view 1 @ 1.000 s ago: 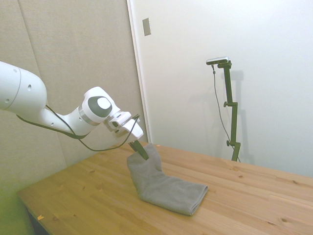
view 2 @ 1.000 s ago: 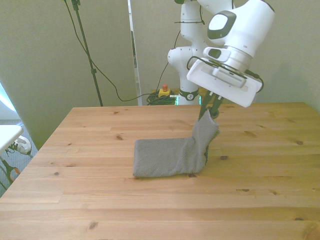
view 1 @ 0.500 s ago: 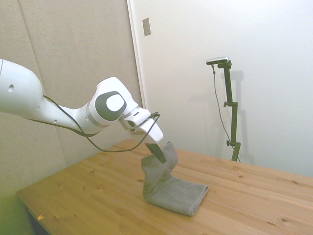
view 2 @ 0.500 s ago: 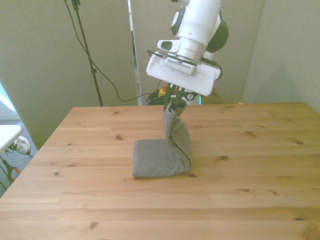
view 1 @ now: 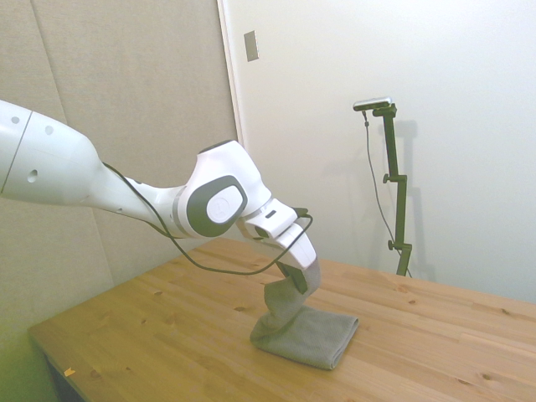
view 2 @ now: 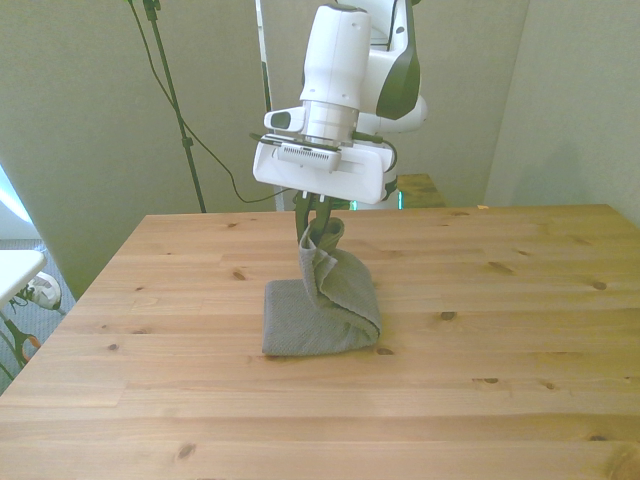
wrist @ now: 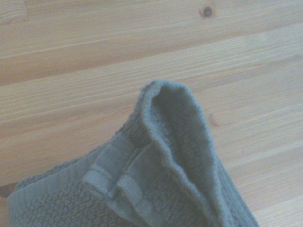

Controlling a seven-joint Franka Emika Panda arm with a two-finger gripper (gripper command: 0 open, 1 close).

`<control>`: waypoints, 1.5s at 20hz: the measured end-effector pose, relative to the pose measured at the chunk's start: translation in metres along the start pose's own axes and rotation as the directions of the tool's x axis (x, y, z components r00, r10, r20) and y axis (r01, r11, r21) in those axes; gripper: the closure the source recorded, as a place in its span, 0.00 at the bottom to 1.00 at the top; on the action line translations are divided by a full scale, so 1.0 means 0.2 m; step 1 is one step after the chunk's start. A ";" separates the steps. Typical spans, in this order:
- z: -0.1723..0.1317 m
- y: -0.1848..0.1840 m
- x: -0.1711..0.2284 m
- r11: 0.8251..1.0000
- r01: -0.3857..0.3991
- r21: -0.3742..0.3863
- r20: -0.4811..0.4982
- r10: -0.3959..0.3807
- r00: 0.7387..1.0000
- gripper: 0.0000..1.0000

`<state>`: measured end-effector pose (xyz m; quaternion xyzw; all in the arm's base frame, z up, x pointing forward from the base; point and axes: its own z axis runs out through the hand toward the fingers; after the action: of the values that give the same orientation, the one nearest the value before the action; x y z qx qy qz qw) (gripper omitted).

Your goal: Fold the towel

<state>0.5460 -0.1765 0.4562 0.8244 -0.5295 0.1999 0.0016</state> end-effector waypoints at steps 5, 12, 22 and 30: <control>0.11 0.03 0.04 1.000 -0.020 0.009 0.032 0.020 0.999 0.00; 0.16 0.03 0.04 1.000 -0.018 0.000 0.043 0.018 0.999 0.00; 0.15 0.02 0.05 1.000 -0.017 0.004 0.039 0.017 0.999 0.00; -0.19 -0.10 -0.28 0.996 0.088 0.003 0.054 -0.088 0.995 0.00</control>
<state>0.5300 -0.1100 0.4768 0.8521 -0.4923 0.1774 -0.0040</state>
